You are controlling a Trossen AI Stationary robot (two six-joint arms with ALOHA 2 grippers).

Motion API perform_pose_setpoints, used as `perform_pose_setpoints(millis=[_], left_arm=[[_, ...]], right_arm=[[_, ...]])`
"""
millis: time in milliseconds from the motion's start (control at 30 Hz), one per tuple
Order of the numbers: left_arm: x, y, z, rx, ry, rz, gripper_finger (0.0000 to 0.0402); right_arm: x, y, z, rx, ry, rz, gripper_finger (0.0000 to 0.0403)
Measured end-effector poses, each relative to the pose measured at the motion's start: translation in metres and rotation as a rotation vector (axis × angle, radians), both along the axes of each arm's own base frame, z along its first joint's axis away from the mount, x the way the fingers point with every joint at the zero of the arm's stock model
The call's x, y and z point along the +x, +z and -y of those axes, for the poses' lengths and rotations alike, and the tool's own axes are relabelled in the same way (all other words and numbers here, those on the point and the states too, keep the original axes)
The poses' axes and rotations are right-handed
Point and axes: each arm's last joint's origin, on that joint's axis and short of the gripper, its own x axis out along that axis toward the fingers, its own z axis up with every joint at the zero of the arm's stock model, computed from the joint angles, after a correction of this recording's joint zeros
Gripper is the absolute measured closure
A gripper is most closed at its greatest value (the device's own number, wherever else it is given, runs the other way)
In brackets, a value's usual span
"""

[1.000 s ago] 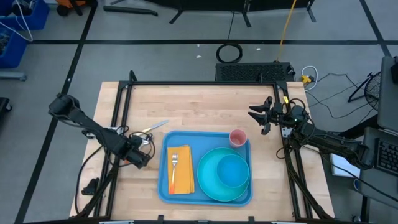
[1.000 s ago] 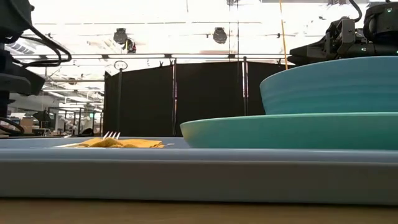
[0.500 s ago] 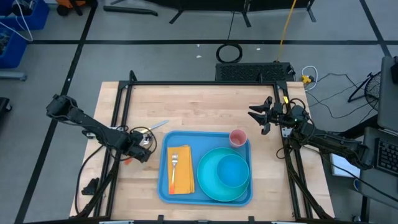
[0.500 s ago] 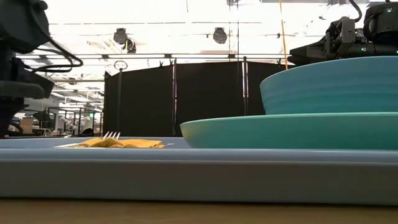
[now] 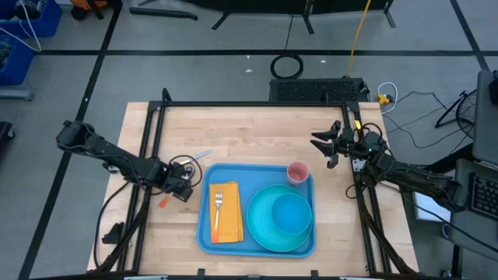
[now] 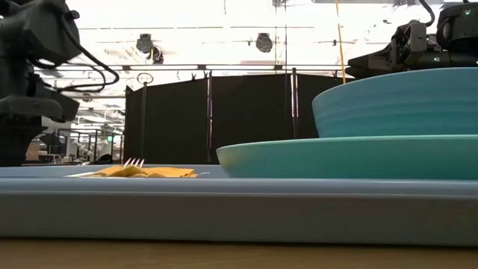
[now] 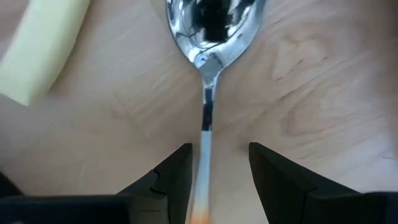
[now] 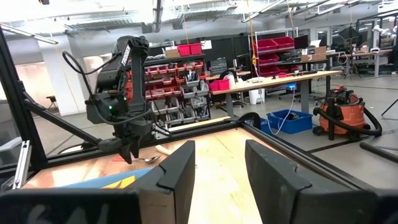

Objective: Set up tray
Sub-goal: Put the orange spoon on the yellow napkin to the left of the orange fork on the blue tray

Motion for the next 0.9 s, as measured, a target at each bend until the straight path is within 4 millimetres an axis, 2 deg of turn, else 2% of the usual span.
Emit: perform_pose_setpoints(millis=[167,333,400,500,533,700,800,900], left_arm=[[-0.005,-0.013,-0.004,-0.041,0.024,0.015,0.0238],[-0.003,-0.011,-0.006,-0.035,0.046,0.009,0.0248],[-0.003,-0.010,-0.007,-0.036,0.048,0.013,0.0277],[-0.004,-0.010,-0.008,-0.040,0.064,0.004,0.0361],[-0.004,-0.010,-0.008,-0.040,0.072,0.002,0.0378],[-0.004,-0.009,-0.008,-0.041,0.109,0.008,0.0392],[0.003,-0.002,-0.005,-0.043,0.113,0.060,0.0392],[0.020,0.021,0.001,-0.047,0.104,0.214,0.0392]], right_arm=[[0.000,0.000,0.000,0.000,0.000,0.000,0.0273],[0.000,0.000,0.000,0.000,0.000,0.000,0.0273],[0.000,0.000,0.000,0.000,0.000,0.001,0.0273],[0.000,0.000,0.000,0.000,0.000,0.000,0.0273],[0.000,0.000,0.000,0.000,0.000,0.000,0.0273],[0.000,0.000,0.000,0.000,0.000,0.000,0.0273],[0.000,0.000,0.000,0.000,0.000,0.000,0.0273],[0.000,0.000,0.000,0.000,0.000,0.000,0.0273]])
